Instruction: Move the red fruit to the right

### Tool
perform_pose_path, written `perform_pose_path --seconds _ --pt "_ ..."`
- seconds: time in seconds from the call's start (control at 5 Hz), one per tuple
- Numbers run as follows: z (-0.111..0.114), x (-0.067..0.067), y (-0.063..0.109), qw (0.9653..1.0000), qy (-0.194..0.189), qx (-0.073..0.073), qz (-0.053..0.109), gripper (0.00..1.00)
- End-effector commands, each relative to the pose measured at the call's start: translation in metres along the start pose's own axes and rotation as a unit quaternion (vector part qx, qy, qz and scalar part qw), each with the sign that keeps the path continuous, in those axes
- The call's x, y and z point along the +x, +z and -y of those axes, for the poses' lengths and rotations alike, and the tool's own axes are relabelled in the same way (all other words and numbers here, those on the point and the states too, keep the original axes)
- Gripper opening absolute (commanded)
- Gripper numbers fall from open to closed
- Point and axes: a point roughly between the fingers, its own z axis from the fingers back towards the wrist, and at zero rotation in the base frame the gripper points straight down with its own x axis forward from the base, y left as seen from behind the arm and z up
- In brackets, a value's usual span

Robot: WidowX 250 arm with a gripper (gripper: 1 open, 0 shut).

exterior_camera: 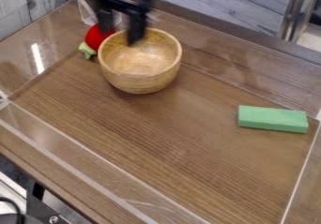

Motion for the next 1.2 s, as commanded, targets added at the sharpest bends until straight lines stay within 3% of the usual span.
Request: perform_pose_path --seconds 0.0,0.4,0.8,1.0 --pt "-0.037 0.017 0.011 0.9992 -0.014 0.013 0.036 1.00" --pt "-0.068 0.047 -0.021 0.9988 0.002 0.009 0.049 1.00" --pt "-0.076 0.054 -0.030 0.9974 0.041 0.007 0.059 1.00" --pt "-0.079 0.064 -0.032 0.9964 0.054 0.006 0.066 1.00"
